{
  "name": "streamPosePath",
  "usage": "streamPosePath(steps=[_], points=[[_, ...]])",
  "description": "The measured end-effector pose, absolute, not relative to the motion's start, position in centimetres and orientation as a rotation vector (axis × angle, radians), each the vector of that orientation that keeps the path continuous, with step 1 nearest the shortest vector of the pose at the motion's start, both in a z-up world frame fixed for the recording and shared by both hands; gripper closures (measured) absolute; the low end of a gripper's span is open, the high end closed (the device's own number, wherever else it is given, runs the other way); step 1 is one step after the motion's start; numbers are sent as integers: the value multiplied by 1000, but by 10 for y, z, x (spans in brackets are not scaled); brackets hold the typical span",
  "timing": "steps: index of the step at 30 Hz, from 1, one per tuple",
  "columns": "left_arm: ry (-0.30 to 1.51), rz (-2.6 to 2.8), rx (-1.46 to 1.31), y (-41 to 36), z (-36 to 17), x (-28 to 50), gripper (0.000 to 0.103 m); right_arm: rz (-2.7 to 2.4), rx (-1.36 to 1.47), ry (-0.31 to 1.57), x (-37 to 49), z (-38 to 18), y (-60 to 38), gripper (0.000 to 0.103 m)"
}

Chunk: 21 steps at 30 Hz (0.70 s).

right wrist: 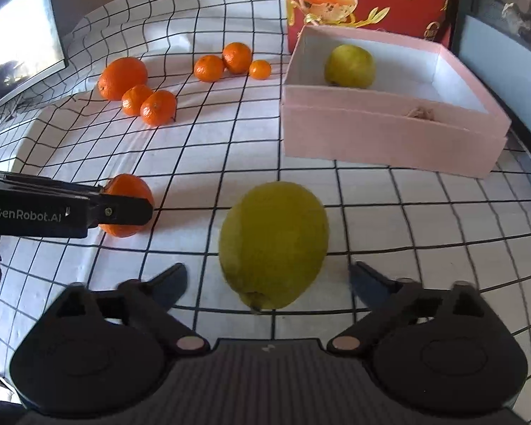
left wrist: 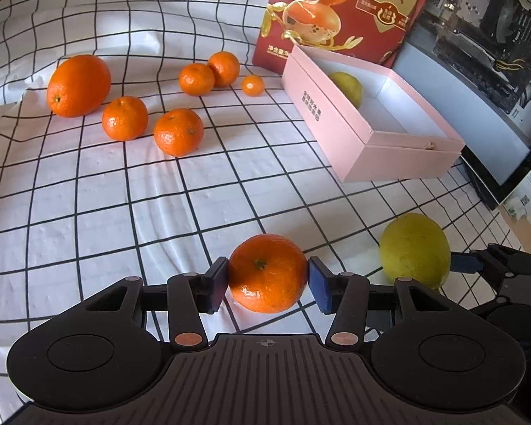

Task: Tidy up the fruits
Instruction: 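Carry both fruits over the pink box and open the left tool to drop the tangerine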

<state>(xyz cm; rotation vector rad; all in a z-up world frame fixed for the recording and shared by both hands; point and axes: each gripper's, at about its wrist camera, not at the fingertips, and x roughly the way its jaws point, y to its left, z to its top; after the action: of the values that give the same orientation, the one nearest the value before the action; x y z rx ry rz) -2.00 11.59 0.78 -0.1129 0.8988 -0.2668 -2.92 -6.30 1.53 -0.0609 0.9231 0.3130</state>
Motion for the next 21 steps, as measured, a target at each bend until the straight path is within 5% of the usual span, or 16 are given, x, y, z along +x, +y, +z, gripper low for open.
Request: streamPosePath(steps=[11, 21], points=[[883, -245, -138, 122, 13, -26, 49, 303, -149, 927, -28, 16, -51, 3], [901, -251, -126, 115, 10, -35, 49, 299, -101, 902, -22, 26, -63, 44]])
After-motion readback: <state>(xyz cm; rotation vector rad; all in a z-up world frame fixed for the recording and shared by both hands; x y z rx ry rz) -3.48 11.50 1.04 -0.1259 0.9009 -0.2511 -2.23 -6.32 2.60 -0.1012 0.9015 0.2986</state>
